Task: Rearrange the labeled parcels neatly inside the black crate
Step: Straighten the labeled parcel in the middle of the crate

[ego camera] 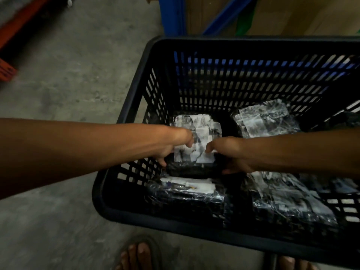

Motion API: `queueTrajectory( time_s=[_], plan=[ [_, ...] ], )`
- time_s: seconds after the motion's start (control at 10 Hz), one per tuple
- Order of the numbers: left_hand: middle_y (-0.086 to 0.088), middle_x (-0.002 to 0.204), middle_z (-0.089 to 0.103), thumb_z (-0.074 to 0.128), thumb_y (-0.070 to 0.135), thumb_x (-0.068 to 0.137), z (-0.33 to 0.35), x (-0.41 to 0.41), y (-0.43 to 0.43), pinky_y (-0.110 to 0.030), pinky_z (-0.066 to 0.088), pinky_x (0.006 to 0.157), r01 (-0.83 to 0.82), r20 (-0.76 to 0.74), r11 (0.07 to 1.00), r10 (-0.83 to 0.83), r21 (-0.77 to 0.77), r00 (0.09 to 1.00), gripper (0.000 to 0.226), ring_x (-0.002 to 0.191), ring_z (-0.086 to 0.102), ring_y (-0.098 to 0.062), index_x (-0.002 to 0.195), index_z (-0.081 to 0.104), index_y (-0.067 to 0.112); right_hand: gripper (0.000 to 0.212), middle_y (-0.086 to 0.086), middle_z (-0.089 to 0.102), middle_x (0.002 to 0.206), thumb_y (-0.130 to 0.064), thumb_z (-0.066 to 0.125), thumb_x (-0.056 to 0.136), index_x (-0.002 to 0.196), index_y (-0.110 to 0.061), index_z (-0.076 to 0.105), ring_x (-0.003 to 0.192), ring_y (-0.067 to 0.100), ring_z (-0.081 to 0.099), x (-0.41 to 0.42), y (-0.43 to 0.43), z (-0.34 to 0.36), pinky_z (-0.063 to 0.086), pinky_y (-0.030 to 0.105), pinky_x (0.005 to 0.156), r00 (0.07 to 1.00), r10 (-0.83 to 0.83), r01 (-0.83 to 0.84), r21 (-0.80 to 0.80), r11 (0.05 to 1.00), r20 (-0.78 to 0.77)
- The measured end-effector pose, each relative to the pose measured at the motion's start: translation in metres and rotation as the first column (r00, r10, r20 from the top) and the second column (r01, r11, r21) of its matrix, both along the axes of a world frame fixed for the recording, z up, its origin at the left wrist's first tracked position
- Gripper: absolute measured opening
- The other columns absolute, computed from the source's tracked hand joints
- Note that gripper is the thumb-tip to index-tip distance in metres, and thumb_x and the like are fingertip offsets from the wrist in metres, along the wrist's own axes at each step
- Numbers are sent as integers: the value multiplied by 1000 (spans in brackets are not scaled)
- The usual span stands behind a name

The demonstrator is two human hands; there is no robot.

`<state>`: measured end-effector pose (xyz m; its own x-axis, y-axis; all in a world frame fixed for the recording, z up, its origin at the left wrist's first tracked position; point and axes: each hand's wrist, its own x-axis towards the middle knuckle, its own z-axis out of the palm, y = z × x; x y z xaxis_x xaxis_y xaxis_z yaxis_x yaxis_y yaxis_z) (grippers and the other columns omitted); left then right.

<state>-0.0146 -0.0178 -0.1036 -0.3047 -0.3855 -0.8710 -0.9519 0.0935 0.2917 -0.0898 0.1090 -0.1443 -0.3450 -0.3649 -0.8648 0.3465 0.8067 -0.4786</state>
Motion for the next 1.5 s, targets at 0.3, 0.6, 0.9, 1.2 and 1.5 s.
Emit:
queueTrajectory(
  time_s=[0.3, 0.6, 0.9, 1.2, 1.5],
  plan=[
    [-7, 91, 69, 80, 32, 65, 80, 4, -42, -25, 58, 57, 148, -309, 965, -211, -216, 927, 37, 67, 74, -17, 93, 68, 12, 44, -14, 67, 78, -17, 92, 64, 96, -23, 62, 73, -1, 64, -35, 16, 77, 47, 10, 52, 850, 16, -162, -233, 959, -527],
    [-4, 111, 72, 67, 54, 81, 74, -3, -20, -39, 55, 94, -108, -621, 930, -145, -351, 770, 51, 105, 68, -21, 112, 69, 13, 52, -3, 74, 113, -43, 77, 81, 122, -17, 58, 103, 15, 71, -44, 35, 71, 59, 46, 90, 900, -295, 116, -478, 871, -320],
    [-19, 142, 50, 65, 12, 83, 52, -48, -37, -40, 53, 98, 69, -416, 865, -308, -498, 855, 48, 117, 60, -34, 129, 57, 1, 44, 8, 66, 72, -48, 61, 92, 80, -6, 59, 57, 29, 66, -34, -9, 62, 61, 39, 47, 880, -384, 325, -233, 916, -280],
    [-18, 134, 56, 64, 3, 86, 20, -57, -35, -29, 49, 79, 182, -186, 726, -396, -664, 899, 53, 118, 60, -33, 136, 46, -1, 22, 14, 71, 109, -13, 72, 86, 106, -5, 66, 96, 33, 70, -30, -26, 32, 63, 46, 76, 904, -101, 75, -77, 994, -415],
    [-14, 158, 35, 56, 7, 98, -13, -68, -26, -39, 44, 111, 509, 37, 834, -514, -215, 857, 59, 143, 40, -31, 152, 33, 3, 105, 17, 15, 166, -26, 61, 95, 154, -11, -25, 144, 36, 35, -15, -35, 8, 45, 37, 106, 902, 292, -270, 114, 956, -317]
  ],
)
